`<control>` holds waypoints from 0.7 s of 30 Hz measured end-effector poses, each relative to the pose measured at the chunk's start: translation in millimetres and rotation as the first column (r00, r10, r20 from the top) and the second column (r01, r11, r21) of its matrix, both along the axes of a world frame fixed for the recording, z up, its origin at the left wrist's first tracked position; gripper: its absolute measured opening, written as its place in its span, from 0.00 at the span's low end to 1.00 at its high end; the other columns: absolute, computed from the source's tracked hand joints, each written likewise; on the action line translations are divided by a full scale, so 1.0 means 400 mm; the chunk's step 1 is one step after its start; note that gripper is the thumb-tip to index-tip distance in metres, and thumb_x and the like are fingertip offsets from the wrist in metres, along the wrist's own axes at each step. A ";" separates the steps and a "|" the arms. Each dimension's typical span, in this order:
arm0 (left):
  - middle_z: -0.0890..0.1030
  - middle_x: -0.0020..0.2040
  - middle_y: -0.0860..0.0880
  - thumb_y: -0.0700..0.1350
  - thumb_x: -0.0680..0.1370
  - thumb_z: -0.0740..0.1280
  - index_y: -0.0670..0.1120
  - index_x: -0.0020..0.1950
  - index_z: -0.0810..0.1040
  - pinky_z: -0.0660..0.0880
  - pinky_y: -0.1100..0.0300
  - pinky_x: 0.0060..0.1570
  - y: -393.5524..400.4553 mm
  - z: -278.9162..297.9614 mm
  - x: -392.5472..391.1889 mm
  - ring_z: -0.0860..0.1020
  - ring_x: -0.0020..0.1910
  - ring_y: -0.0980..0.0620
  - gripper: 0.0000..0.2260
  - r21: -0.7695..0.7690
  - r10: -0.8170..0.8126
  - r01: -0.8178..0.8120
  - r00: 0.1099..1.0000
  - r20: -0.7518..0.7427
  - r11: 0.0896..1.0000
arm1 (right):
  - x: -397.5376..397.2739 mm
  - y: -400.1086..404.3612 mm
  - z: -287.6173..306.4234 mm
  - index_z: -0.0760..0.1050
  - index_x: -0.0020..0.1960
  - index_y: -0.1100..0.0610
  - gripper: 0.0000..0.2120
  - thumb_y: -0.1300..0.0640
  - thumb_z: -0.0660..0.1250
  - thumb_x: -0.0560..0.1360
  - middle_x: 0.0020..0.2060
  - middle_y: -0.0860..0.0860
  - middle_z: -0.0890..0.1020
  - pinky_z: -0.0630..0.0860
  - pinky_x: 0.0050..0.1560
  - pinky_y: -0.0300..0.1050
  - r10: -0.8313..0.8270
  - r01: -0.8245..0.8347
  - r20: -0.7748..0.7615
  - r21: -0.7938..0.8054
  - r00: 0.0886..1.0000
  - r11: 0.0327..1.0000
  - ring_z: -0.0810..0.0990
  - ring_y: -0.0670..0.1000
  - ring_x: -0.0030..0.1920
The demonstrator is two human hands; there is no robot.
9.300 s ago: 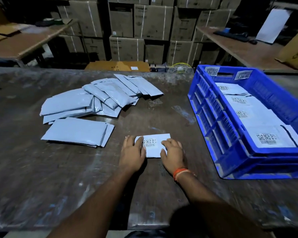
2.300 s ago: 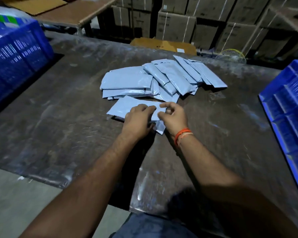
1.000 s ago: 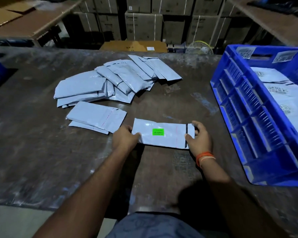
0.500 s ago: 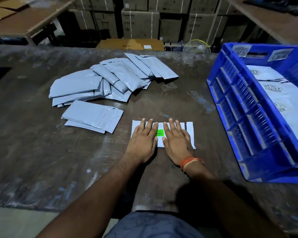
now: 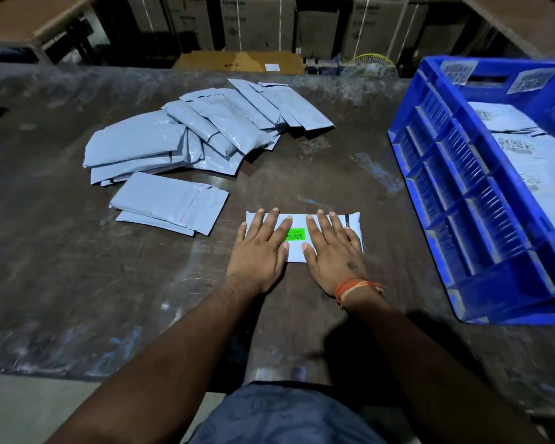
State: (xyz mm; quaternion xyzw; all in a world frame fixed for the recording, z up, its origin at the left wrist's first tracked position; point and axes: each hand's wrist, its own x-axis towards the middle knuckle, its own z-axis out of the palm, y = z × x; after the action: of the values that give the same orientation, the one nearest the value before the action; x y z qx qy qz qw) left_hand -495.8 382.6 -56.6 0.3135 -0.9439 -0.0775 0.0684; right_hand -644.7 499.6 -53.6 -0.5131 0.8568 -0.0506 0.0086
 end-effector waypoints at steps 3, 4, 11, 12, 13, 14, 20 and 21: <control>0.52 0.83 0.51 0.55 0.84 0.47 0.56 0.82 0.55 0.53 0.42 0.78 -0.001 0.003 0.005 0.47 0.82 0.46 0.25 0.023 0.006 -0.007 1.000 0.006 1.000 | -0.002 0.004 0.000 0.52 0.81 0.48 0.32 0.39 0.40 0.79 0.80 0.49 0.54 0.52 0.76 0.53 -0.007 0.007 0.013 0.000 1.000 1.000 0.49 0.51 0.80; 0.52 0.83 0.50 0.56 0.84 0.47 0.56 0.82 0.55 0.53 0.41 0.78 0.001 0.004 0.007 0.47 0.82 0.46 0.25 0.028 0.009 -0.009 1.000 0.008 1.000 | -0.002 0.006 0.001 0.53 0.81 0.48 0.32 0.39 0.40 0.79 0.80 0.49 0.54 0.53 0.76 0.53 -0.013 0.013 0.019 -0.004 1.000 1.000 0.50 0.51 0.80; 0.61 0.76 0.38 0.56 0.80 0.56 0.50 0.73 0.70 0.65 0.43 0.71 0.007 0.042 0.013 0.62 0.73 0.37 0.23 0.200 0.381 -0.346 0.909 -0.169 0.916 | -0.049 0.047 0.024 0.61 0.78 0.50 0.30 0.41 0.57 0.79 0.78 0.60 0.57 0.61 0.71 0.59 -0.307 0.322 0.158 -0.084 0.939 0.943 0.57 0.62 0.76; 0.64 0.72 0.38 0.56 0.79 0.60 0.50 0.72 0.72 0.68 0.45 0.68 0.016 0.052 0.018 0.65 0.70 0.37 0.22 0.225 0.469 -0.427 0.862 -0.193 0.876 | -0.051 0.057 0.029 0.64 0.76 0.51 0.30 0.43 0.63 0.77 0.75 0.60 0.62 0.65 0.68 0.59 -0.351 0.379 0.186 -0.143 0.918 0.914 0.62 0.63 0.72; 0.64 0.70 0.39 0.56 0.78 0.63 0.50 0.71 0.72 0.69 0.46 0.66 0.026 0.064 0.022 0.66 0.67 0.38 0.22 0.253 0.532 -0.481 0.824 -0.196 0.839 | -0.051 0.064 0.033 0.67 0.73 0.51 0.29 0.44 0.66 0.74 0.70 0.60 0.67 0.68 0.65 0.58 -0.370 0.408 0.207 -0.190 0.906 0.893 0.66 0.64 0.67; 0.65 0.68 0.40 0.55 0.77 0.66 0.51 0.70 0.72 0.69 0.48 0.66 0.037 0.073 0.023 0.66 0.65 0.39 0.22 0.284 0.563 -0.505 0.806 -0.182 0.815 | -0.050 0.069 0.036 0.69 0.71 0.50 0.28 0.45 0.69 0.72 0.65 0.59 0.70 0.70 0.63 0.57 -0.368 0.419 0.237 -0.217 0.899 0.882 0.68 0.63 0.63; 0.73 0.63 0.42 0.41 0.72 0.76 0.54 0.64 0.79 0.75 0.60 0.57 0.003 0.089 0.011 0.78 0.53 0.47 0.22 0.643 0.662 -0.442 0.737 -0.137 0.625 | -0.091 0.065 0.038 0.79 0.61 0.51 0.24 0.63 0.73 0.66 0.54 0.55 0.80 0.75 0.56 0.44 -0.183 0.473 0.650 -0.304 0.737 0.827 0.79 0.59 0.55; 0.78 0.60 0.42 0.38 0.72 0.76 0.51 0.61 0.81 0.76 0.63 0.50 -0.005 0.087 0.019 0.79 0.47 0.50 0.19 0.700 0.657 -0.374 0.733 -0.178 0.608 | -0.098 0.069 0.039 0.81 0.57 0.52 0.21 0.66 0.72 0.65 0.52 0.51 0.82 0.76 0.53 0.44 -0.127 0.494 0.719 -0.327 0.683 0.806 0.81 0.58 0.53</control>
State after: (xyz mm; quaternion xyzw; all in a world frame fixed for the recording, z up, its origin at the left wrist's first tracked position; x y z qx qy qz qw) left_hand -488.1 380.4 -21.9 0.5583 -0.6889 -0.4252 0.1816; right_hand -683.8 527.1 -38.1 -0.2851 0.8290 -0.4492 0.1724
